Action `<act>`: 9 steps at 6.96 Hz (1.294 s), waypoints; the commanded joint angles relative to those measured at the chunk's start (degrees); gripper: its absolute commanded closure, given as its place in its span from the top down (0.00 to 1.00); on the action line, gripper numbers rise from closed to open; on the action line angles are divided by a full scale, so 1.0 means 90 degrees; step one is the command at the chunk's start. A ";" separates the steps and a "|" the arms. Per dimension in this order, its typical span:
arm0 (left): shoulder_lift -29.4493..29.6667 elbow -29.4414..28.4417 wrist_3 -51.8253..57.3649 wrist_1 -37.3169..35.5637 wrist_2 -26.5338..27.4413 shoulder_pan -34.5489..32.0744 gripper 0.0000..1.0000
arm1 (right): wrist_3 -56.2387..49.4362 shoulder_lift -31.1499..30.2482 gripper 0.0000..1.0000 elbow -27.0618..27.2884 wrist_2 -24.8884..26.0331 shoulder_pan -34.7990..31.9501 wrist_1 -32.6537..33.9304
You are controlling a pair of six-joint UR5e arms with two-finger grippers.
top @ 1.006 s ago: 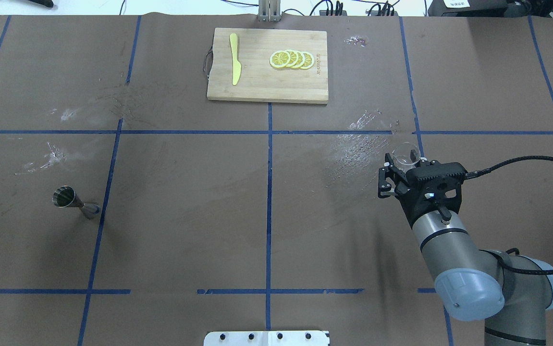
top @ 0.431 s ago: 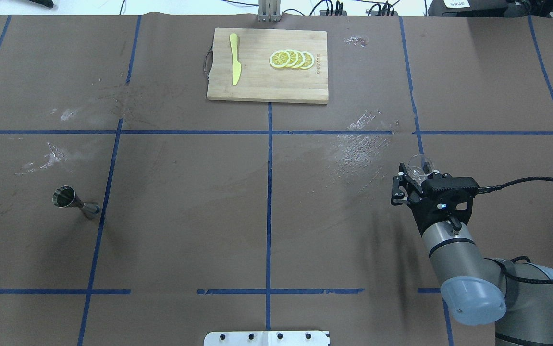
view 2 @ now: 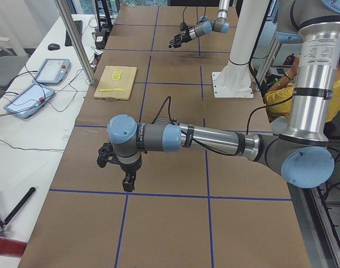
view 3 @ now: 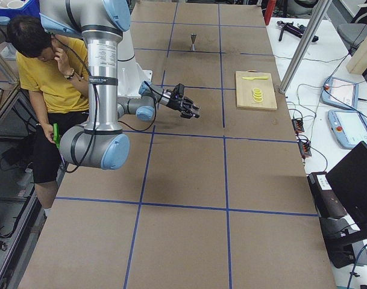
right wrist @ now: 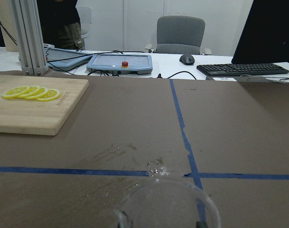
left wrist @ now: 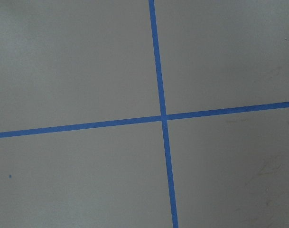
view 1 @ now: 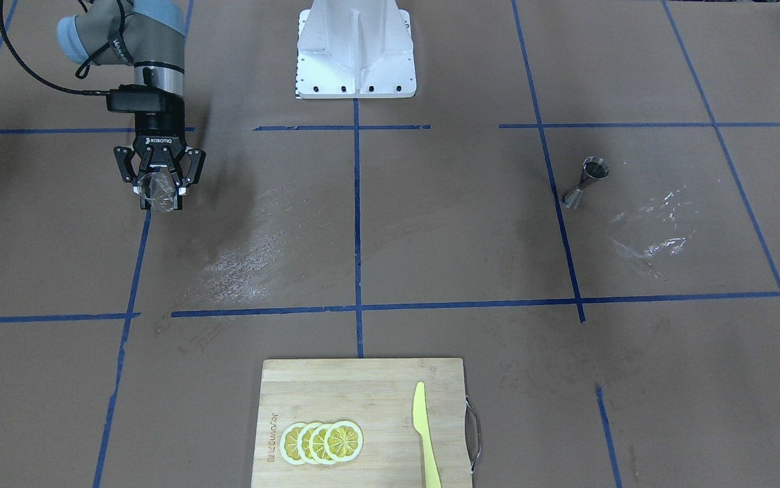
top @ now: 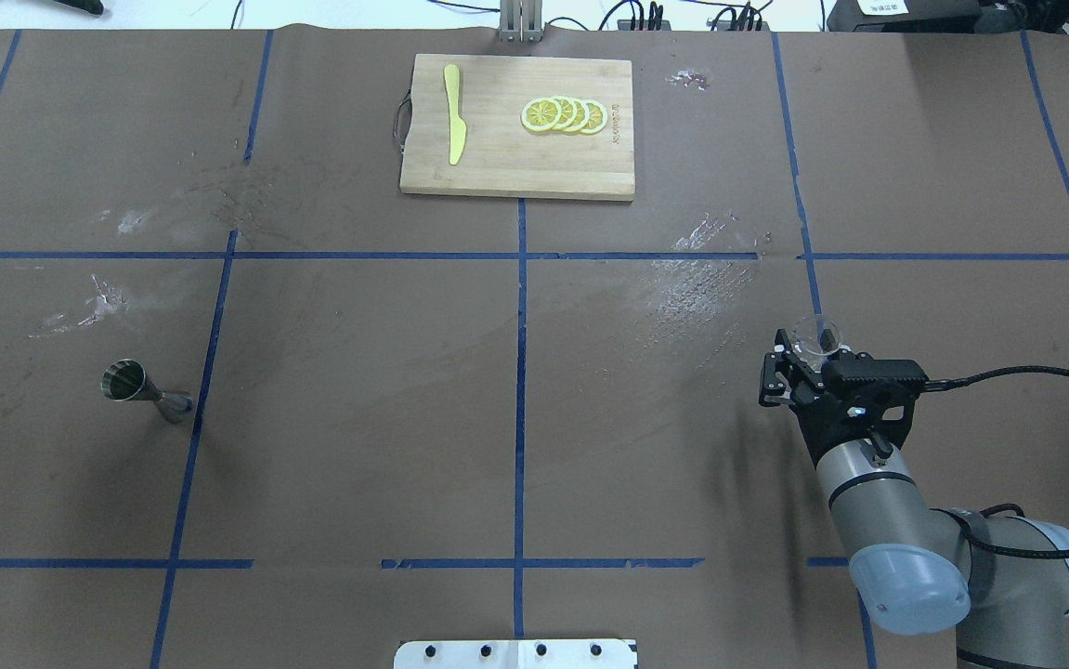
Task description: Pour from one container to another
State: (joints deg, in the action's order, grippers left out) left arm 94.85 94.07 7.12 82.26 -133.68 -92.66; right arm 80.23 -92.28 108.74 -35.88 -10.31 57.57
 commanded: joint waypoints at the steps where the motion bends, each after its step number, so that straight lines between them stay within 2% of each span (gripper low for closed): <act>1: -0.0011 -0.0003 0.0010 0.0000 0.0000 -0.0007 1.00 | 0.0099 -0.0486 0.00 -0.0129 0.0138 0.0149 -0.0428; 3: -0.0012 -0.0003 0.0010 0.0000 0.0000 0.0003 1.00 | 0.0099 -0.0508 0.00 -0.0731 0.0217 0.0227 -0.0964; 4: -0.0021 -0.0003 0.0010 0.0000 0.0000 -0.0007 1.00 | 0.0099 -0.0508 0.00 -0.1141 0.0324 0.0266 -0.1528; 6: -0.0021 -0.0003 0.0010 0.0000 0.0000 -0.0007 1.00 | 0.0090 -0.0460 0.00 -0.1359 0.0354 0.0296 -0.1807; 7: -0.0012 -0.0003 0.0019 0.0000 0.0000 0.0003 1.00 | 0.0090 -0.0421 0.04 -0.1418 0.0364 0.0325 -0.1807; 9: -0.0012 -0.0003 0.0020 0.0000 0.0000 -0.0007 1.00 | 0.0090 -0.0420 0.27 -0.1447 0.0354 0.0335 -0.1807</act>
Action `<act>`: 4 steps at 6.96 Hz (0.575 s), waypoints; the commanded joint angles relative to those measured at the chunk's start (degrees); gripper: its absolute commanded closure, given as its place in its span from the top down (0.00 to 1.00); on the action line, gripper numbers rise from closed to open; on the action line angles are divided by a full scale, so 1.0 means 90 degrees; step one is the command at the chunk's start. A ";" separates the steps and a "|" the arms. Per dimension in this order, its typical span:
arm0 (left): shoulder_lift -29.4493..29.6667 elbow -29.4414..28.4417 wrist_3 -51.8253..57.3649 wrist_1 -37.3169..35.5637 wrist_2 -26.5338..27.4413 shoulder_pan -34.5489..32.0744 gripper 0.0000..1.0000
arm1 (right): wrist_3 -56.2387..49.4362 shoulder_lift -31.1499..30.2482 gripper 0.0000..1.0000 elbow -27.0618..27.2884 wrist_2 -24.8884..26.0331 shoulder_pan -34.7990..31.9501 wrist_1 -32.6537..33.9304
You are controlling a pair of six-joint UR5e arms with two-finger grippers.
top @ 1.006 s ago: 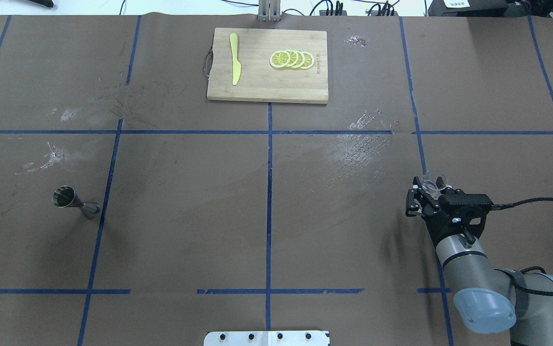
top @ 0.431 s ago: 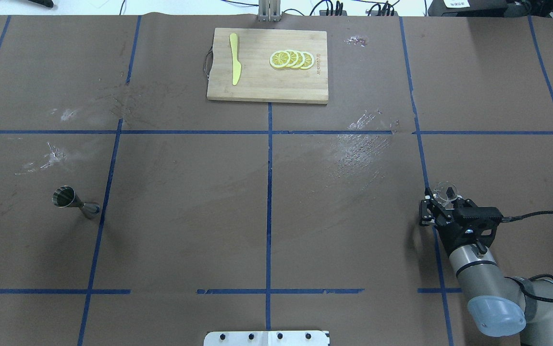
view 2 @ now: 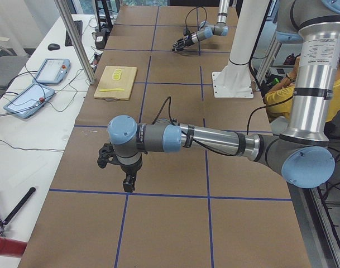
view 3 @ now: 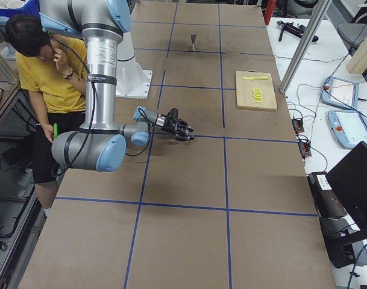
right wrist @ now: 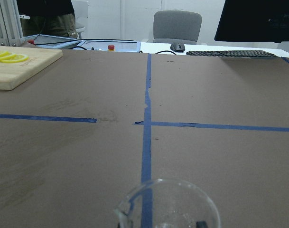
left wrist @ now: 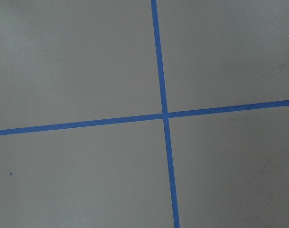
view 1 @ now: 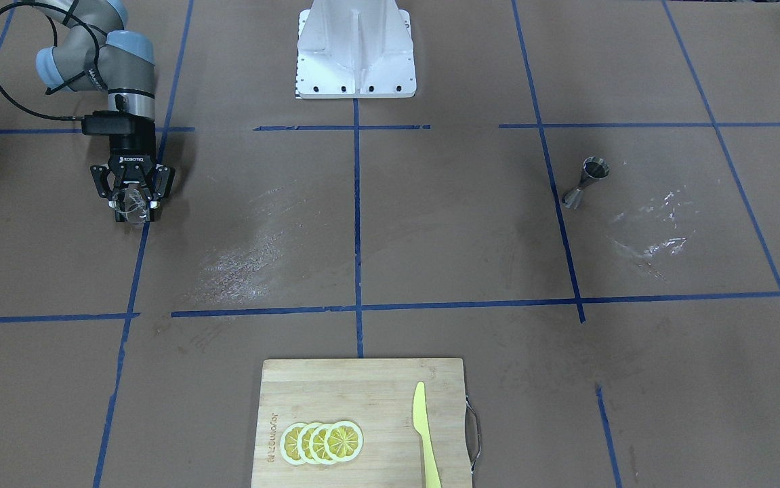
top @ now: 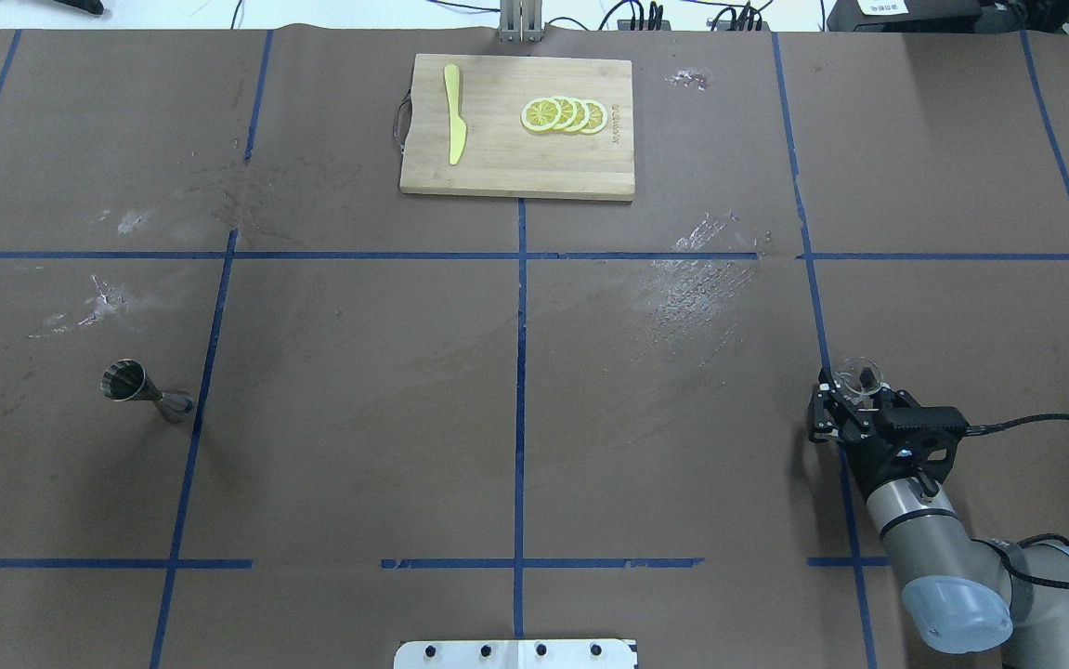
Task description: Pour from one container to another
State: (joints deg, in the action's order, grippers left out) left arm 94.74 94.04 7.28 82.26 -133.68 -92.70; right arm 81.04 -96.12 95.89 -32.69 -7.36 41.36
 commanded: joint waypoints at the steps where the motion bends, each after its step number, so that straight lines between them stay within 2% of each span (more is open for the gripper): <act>1: 0.0001 0.0000 0.0001 0.0000 0.0010 -0.0003 1.00 | 0.0000 0.0015 0.66 0.0000 -0.0001 0.0007 -0.0015; 2: 0.0011 0.0000 -0.0008 0.0000 0.0010 -0.0003 1.00 | 0.0009 0.0025 1.00 0.0019 -0.0001 0.0007 -0.0034; 4: 0.0021 0.0000 -0.0009 0.0000 0.0010 -0.0003 1.00 | -0.0068 0.0162 1.00 0.0010 -0.0001 0.0007 -0.0034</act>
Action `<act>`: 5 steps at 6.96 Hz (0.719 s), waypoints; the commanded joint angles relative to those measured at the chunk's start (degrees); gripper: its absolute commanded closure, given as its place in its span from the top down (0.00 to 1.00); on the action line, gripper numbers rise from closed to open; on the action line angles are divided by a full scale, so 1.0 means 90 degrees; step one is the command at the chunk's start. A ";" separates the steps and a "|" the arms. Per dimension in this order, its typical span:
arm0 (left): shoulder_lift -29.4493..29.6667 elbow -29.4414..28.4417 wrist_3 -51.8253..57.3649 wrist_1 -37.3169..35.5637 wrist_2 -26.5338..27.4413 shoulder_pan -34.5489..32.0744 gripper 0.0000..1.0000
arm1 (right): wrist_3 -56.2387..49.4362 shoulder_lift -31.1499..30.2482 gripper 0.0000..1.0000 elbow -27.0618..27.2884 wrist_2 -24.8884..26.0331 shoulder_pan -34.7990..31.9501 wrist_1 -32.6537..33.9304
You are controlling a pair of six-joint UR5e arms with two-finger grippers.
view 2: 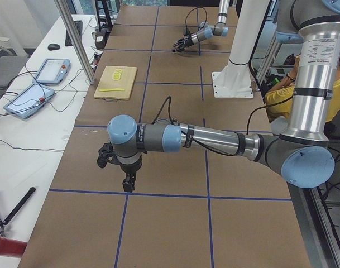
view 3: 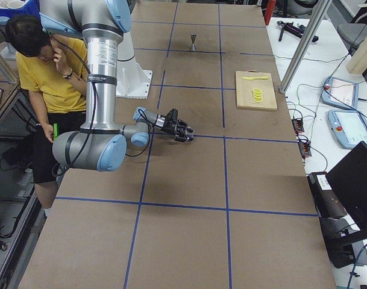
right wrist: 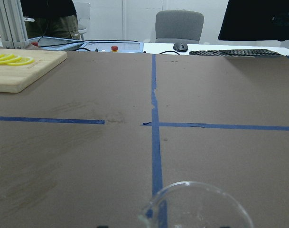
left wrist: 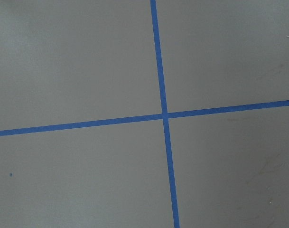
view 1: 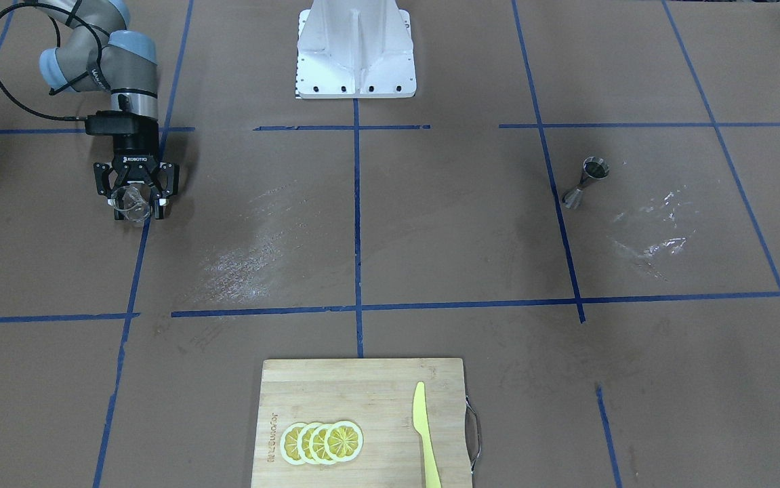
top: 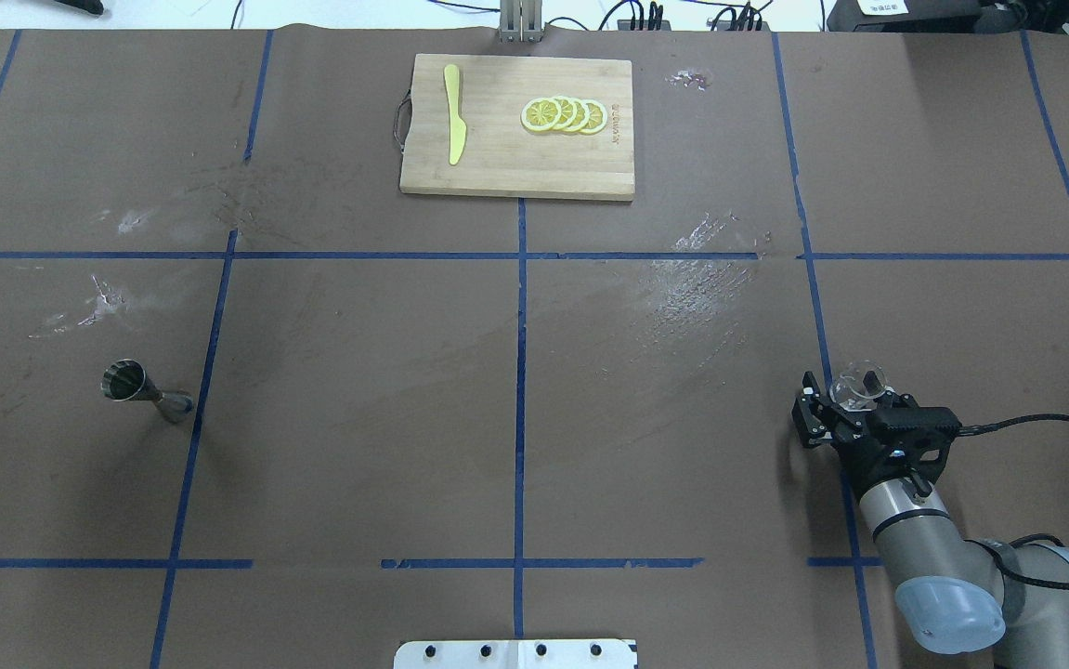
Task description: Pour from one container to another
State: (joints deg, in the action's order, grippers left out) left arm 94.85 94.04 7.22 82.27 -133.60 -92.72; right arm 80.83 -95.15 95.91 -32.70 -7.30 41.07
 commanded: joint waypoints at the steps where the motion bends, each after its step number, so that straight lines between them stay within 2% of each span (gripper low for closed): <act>1: 0.0018 0.0000 -0.0001 0.0000 0.0000 0.0000 1.00 | -0.0055 0.0055 1.00 0.0037 0.0000 0.0000 -0.0003; 5: 0.0057 0.0000 -0.0001 0.0000 0.0000 0.0010 1.00 | -0.0495 0.0065 1.00 0.0047 -0.0010 -0.0019 -0.0148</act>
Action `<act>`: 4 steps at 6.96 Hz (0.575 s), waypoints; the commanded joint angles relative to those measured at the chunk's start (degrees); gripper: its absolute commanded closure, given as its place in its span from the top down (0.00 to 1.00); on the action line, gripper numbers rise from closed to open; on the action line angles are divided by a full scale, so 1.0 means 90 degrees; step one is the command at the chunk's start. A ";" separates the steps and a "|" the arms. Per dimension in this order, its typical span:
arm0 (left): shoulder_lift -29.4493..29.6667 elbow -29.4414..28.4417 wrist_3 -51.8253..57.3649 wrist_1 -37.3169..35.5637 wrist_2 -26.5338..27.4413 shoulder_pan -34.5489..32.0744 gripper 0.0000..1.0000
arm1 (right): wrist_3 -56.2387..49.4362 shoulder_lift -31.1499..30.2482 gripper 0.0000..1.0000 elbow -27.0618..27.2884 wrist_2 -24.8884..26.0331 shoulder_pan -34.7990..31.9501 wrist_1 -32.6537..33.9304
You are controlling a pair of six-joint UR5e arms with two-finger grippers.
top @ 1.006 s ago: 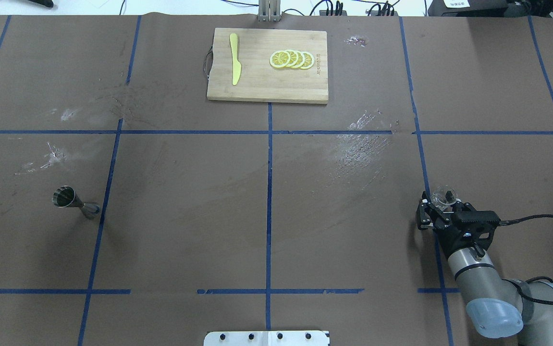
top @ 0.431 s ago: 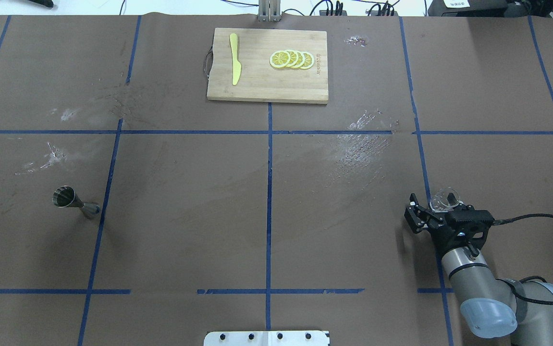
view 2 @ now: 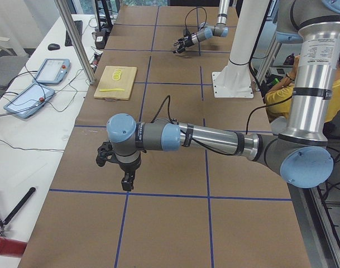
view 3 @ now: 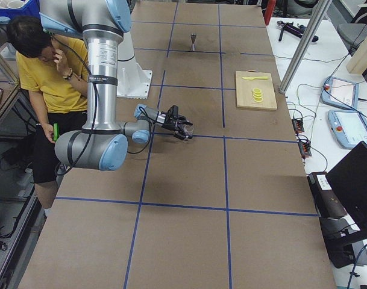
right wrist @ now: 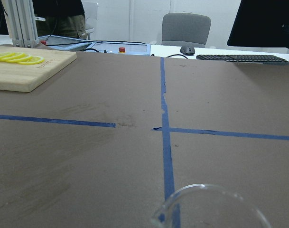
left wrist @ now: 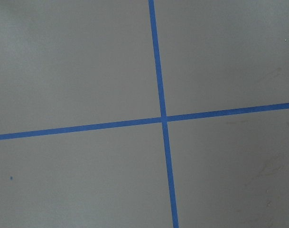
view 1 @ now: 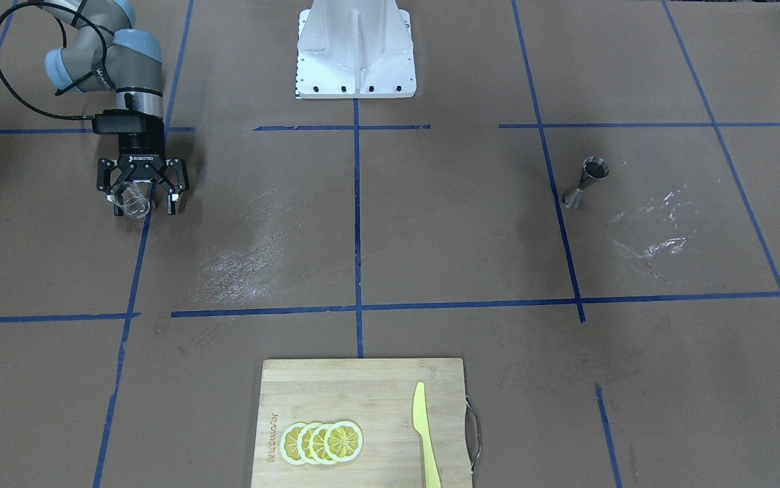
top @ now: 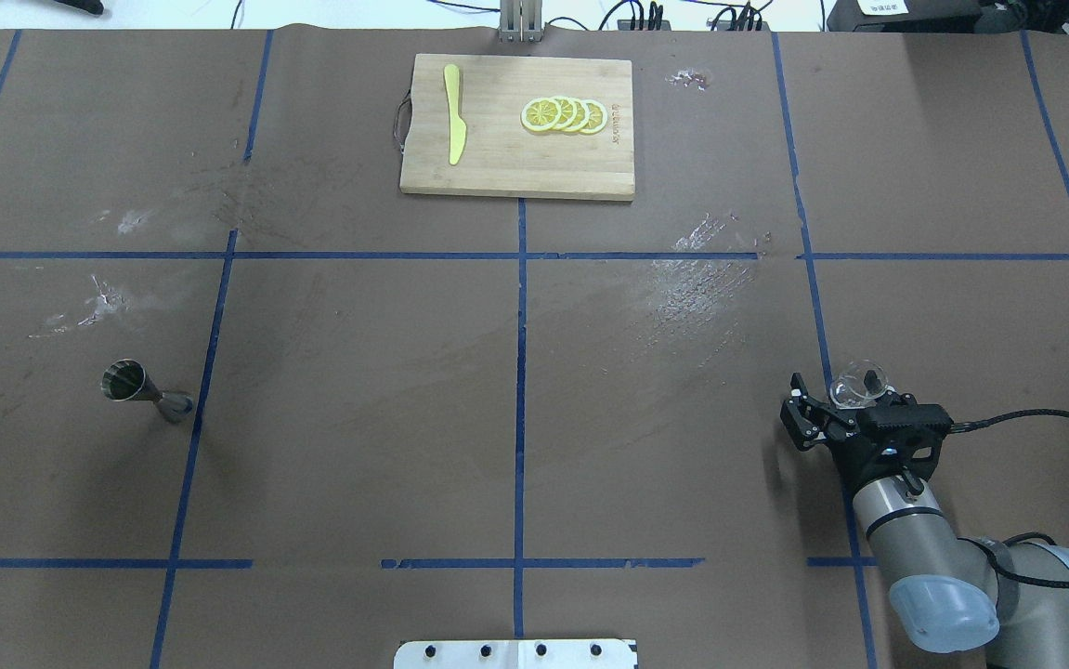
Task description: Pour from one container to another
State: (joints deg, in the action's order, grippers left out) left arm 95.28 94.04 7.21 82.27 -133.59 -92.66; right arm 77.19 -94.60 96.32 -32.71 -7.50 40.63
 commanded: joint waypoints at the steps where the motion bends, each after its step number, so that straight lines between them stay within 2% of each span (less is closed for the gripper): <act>1: 0.0009 -0.0010 0.0000 0.0000 0.0000 0.0003 1.00 | -0.0090 0.0003 0.69 0.0011 -0.0017 -0.0007 -0.0168; 2: 0.0019 -0.0010 0.0000 0.0000 -0.0010 0.0003 1.00 | -0.0090 -0.0007 0.64 0.0021 -0.0027 0.0003 -0.0217; 3: 0.0019 -0.0010 0.0000 0.0000 0.0000 0.0003 1.00 | -0.0129 -0.0007 0.99 0.0021 -0.0027 -0.0007 -0.0295; 4: 0.0019 -0.0010 0.0000 0.0000 -0.0010 0.0003 1.00 | -0.0255 -0.0016 1.00 0.0050 -0.0037 -0.0017 -0.0296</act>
State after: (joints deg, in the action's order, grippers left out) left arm 95.43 93.96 7.21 82.26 -133.63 -92.64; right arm 75.87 -94.67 96.56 -32.97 -7.57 38.28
